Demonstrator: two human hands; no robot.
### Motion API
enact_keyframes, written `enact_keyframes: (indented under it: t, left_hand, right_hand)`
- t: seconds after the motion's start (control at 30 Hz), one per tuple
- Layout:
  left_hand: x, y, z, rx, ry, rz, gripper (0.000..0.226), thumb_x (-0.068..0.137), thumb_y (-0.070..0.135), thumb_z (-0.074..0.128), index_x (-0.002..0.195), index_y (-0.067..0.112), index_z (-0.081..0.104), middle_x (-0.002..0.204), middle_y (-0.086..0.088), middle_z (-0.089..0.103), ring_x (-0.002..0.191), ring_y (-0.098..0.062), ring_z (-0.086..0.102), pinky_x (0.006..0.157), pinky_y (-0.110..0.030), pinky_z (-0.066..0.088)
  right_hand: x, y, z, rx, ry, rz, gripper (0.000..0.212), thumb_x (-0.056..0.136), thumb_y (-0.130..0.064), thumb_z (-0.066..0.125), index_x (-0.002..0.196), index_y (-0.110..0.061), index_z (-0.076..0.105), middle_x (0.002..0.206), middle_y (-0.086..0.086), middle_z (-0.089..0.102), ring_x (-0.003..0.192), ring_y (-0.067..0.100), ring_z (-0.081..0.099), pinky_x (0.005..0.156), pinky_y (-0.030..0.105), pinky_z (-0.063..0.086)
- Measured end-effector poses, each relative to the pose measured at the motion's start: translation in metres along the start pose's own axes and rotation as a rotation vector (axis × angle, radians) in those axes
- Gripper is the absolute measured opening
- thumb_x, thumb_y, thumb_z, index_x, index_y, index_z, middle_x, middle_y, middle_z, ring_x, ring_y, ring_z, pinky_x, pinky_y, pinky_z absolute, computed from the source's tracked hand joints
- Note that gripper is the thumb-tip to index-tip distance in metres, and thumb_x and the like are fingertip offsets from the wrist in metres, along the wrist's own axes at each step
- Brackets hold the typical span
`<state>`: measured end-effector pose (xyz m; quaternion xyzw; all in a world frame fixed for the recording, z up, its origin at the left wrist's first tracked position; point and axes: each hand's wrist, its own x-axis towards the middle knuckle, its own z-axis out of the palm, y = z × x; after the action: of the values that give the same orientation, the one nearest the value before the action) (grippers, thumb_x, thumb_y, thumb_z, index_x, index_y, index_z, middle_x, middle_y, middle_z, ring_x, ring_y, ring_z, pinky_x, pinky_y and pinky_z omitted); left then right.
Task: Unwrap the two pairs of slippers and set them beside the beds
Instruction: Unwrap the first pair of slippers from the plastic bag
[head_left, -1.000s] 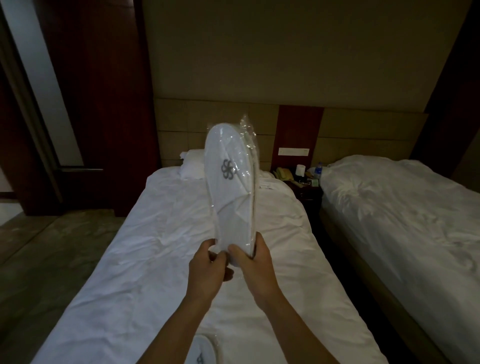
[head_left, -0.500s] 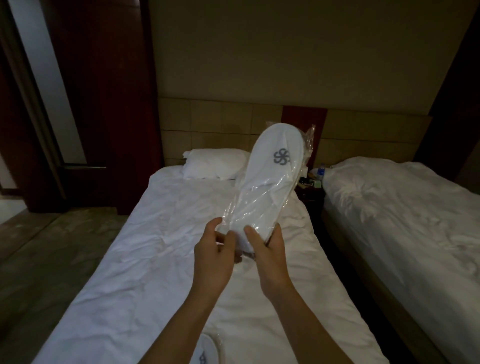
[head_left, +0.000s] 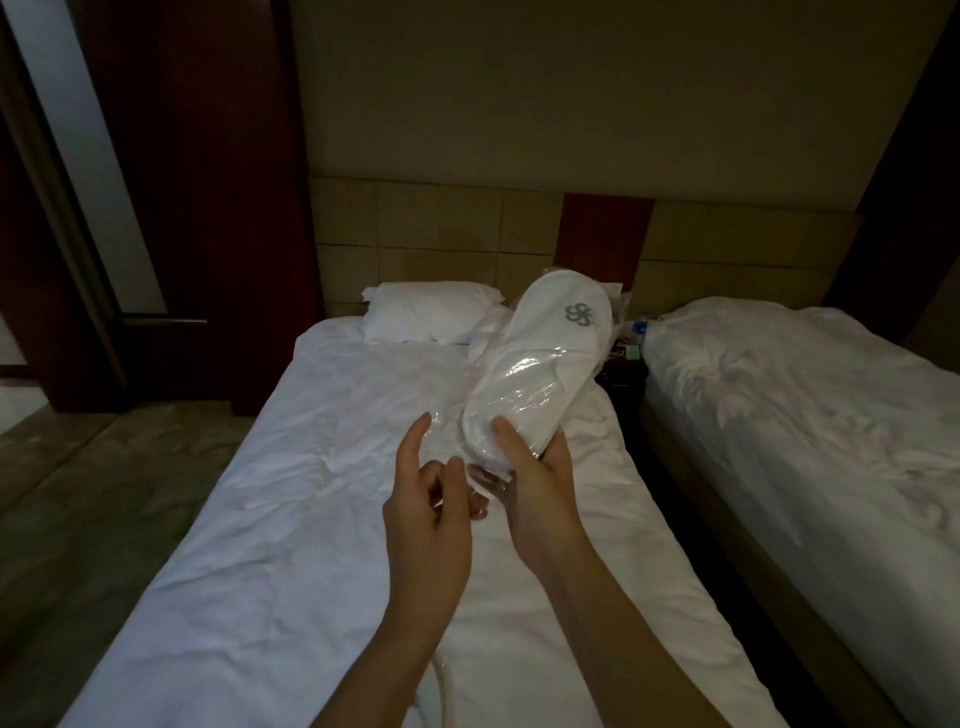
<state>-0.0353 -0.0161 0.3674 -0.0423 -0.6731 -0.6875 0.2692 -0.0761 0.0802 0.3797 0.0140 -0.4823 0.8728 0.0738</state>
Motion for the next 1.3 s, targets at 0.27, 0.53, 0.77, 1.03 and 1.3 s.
enact_keyframes:
  t: [0.27, 0.53, 0.77, 1.03, 1.3]
  left_hand:
    - [-0.021, -0.012, -0.003, -0.06, 0.079, -0.033, 0.048, 0.099, 0.02, 0.049, 0.141, 0.037, 0.037, 0.069, 0.0, 0.073, 0.065, -0.014, 0.072, 0.062, -0.018, 0.057]
    - [0.003, -0.011, -0.013, -0.125, 0.337, -0.152, 0.033, 0.097, 0.041, 0.048, 0.13, 0.036, 0.049, 0.059, 0.002, 0.058, 0.054, -0.006, 0.056, 0.063, -0.029, 0.049]
    - [0.082, 0.037, -0.013, 0.349, 0.061, 0.013, 0.043, 0.087, 0.05, 0.06, 0.124, 0.029, 0.055, 0.115, 0.009, 0.058, 0.098, 0.0, 0.055, 0.077, -0.017, 0.044]
    - [0.09, 0.052, 0.009, 0.336, -0.23, -0.16, 0.083, 0.078, 0.053, 0.07, 0.148, 0.029, 0.032, 0.139, 0.004, 0.049, 0.116, -0.017, 0.056, 0.086, -0.027, 0.049]
    - [0.081, 0.027, 0.009, -0.181, -0.281, -0.371, 0.027, 0.079, 0.02, 0.076, 0.105, 0.015, 0.071, 0.097, -0.005, 0.078, 0.089, -0.023, 0.075, 0.065, -0.029, 0.057]
  right_hand:
    - [0.002, -0.003, -0.003, 0.03, 0.006, 0.019, 0.043, 0.086, -0.018, 0.072, 0.127, -0.023, 0.056, 0.122, 0.003, 0.069, 0.104, 0.021, 0.071, 0.071, 0.032, 0.058]
    - [0.006, -0.008, -0.011, 0.032, -0.034, 0.019, 0.041, 0.087, -0.015, 0.07, 0.124, -0.028, 0.058, 0.119, -0.002, 0.071, 0.102, 0.019, 0.071, 0.069, 0.032, 0.057]
    - [0.007, -0.012, -0.009, -0.009, -0.072, 0.028, 0.05, 0.08, -0.018, 0.076, 0.126, -0.025, 0.058, 0.116, 0.002, 0.071, 0.096, 0.017, 0.072, 0.065, 0.031, 0.057]
    - [0.005, -0.019, -0.002, -0.097, -0.141, -0.002, 0.055, 0.075, -0.039, 0.075, 0.128, -0.033, 0.058, 0.117, -0.003, 0.072, 0.102, 0.022, 0.071, 0.066, 0.027, 0.057]
    - [0.001, -0.019, -0.003, -0.244, -0.084, -0.079, 0.029, 0.087, -0.034, 0.07, 0.115, -0.037, 0.065, 0.109, -0.005, 0.074, 0.098, 0.018, 0.072, 0.06, 0.03, 0.058]
